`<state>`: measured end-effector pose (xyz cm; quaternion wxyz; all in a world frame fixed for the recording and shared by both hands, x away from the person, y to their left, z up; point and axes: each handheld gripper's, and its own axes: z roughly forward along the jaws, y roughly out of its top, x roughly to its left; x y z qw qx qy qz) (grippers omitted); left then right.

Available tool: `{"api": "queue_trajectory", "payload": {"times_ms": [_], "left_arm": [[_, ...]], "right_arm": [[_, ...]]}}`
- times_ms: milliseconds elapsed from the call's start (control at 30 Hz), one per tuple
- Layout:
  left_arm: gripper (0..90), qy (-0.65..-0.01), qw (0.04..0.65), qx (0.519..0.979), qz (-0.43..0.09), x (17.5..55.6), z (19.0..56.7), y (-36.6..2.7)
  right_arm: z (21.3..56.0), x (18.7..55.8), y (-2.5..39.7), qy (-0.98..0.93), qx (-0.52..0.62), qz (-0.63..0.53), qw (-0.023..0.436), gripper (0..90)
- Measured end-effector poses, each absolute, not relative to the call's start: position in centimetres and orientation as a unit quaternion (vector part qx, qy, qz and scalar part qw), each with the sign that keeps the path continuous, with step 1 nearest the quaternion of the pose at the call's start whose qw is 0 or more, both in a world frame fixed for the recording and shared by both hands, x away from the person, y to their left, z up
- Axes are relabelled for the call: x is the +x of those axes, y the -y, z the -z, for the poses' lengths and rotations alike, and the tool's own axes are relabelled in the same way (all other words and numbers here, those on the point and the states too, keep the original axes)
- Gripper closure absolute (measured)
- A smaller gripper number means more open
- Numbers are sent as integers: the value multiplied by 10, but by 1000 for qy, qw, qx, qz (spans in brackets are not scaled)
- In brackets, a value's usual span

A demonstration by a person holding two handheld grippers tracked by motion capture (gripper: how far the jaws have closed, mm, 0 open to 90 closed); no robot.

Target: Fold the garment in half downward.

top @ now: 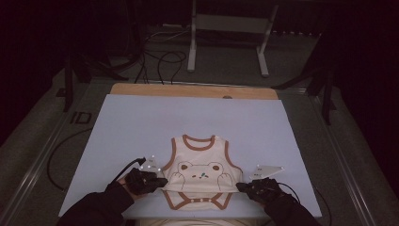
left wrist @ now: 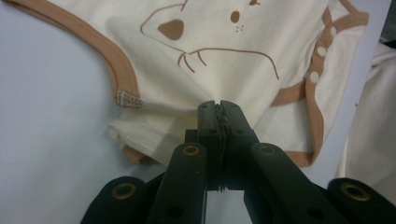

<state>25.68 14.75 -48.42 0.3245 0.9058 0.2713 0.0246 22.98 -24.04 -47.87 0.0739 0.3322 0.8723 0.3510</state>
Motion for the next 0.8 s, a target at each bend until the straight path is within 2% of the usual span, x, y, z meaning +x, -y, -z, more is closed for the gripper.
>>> {"api": "queue_trajectory", "payload": {"times_ms": [800], "left_arm": [[873, -279, 323, 905, 5, 254, 507, -151]], "right_arm": [[501, 230, 239, -883, 337, -322, 59, 893]]}}
